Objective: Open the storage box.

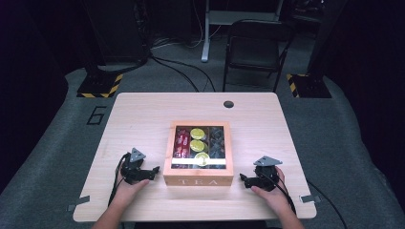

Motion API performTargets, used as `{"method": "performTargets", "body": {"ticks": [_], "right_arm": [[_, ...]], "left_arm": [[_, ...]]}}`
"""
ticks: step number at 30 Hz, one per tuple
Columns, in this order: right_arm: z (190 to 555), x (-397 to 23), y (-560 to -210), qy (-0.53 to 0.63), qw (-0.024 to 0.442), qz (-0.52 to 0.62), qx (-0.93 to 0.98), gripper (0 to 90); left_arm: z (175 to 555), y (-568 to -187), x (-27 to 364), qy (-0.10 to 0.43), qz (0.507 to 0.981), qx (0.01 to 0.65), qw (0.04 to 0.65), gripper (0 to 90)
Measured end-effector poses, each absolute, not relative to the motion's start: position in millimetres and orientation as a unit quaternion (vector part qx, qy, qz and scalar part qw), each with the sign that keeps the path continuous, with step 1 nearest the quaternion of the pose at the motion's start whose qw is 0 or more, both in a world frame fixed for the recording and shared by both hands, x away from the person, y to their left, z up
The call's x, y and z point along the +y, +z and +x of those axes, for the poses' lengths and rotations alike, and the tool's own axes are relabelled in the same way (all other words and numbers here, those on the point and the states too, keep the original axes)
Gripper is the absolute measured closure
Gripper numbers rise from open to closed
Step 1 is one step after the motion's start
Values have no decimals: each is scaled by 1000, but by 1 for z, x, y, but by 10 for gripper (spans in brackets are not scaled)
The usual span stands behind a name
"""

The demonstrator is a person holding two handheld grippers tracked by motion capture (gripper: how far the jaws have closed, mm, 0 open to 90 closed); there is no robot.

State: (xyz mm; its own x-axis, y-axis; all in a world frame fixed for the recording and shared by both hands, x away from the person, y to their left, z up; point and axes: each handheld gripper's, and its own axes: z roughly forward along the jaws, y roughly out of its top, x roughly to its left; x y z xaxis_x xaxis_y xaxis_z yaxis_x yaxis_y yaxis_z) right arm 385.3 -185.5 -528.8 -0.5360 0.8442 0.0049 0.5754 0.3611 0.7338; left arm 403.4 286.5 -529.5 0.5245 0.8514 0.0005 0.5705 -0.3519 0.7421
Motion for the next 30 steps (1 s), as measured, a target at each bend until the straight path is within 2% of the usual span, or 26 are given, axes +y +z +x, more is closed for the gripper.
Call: {"method": "performTargets", "body": {"ticks": [3,6,7,13,18,21,30], "right_arm": [[385,-186,-529,352,191,442,803,115],[384,-186,-529,357,196,443,799,156],[383,-185,-528,355,195,444,799,182],[382,-180,-518,332,176,443,814,357],[376,-173,-503,338,175,416,826,386],[372,-172,-491,341,191,400,829,408],[365,-171,-453,351,203,387,828,452]], "left_arm": [[403,-529,287,199,798,446,353,152],[402,-526,286,194,801,446,350,198],[402,-525,286,187,803,445,351,252],[397,-515,282,184,809,435,351,315],[388,-501,282,185,804,432,364,342],[383,-495,282,184,798,434,375,362],[361,-473,284,182,786,433,403,363]]}}
